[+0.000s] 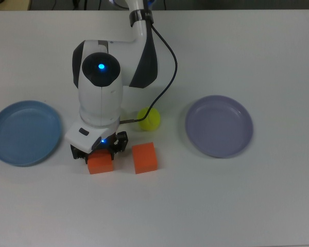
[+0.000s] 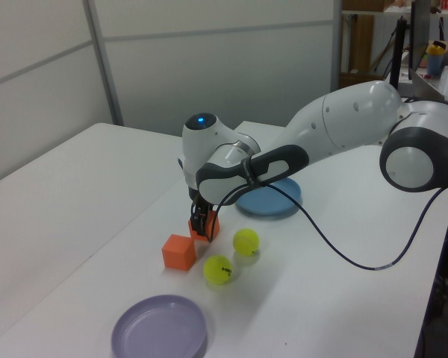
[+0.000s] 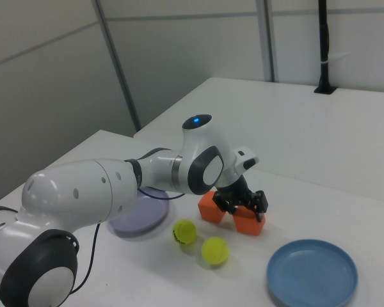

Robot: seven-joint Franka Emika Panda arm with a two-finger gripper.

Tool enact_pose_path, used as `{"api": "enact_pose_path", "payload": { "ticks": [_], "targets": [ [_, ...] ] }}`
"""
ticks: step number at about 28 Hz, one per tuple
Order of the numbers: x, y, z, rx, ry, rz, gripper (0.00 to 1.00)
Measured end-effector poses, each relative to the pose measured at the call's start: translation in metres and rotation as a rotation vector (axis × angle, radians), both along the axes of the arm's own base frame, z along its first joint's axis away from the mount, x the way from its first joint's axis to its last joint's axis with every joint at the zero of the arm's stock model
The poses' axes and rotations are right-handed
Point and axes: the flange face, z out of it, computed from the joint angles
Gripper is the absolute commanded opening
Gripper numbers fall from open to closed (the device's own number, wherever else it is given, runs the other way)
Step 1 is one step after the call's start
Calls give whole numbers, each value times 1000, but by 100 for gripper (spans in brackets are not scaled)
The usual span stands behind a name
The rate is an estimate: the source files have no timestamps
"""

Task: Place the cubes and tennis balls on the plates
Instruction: 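Carry the orange cube to the light blue plate and release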

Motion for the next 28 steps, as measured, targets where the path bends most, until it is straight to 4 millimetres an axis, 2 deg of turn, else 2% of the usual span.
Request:
{"api": "enact_pose_path", "payload": {
  "ticks": [4,7,9,13,15,19,20,23,24,25,26,28],
  "targets": [
    [2,0,6,1,-11,-1,0],
    [5,-4,18,1,-32,-7,0],
    [7,-13,29,-7,-51,-21,0],
    [10,-54,52,-46,-85,-77,4],
    [10,-83,58,-73,-94,-117,7],
    [9,-124,57,-107,-91,-171,7],
    [9,-133,56,-112,-88,-183,15],
    [5,-154,51,-122,-71,-212,20],
    [4,-158,49,-126,-59,-220,26],
    [2,-163,47,-131,-44,-227,40],
    [0,-166,45,-137,-27,-234,99],
    [-4,-172,42,-148,12,-245,100]
  ]
}}
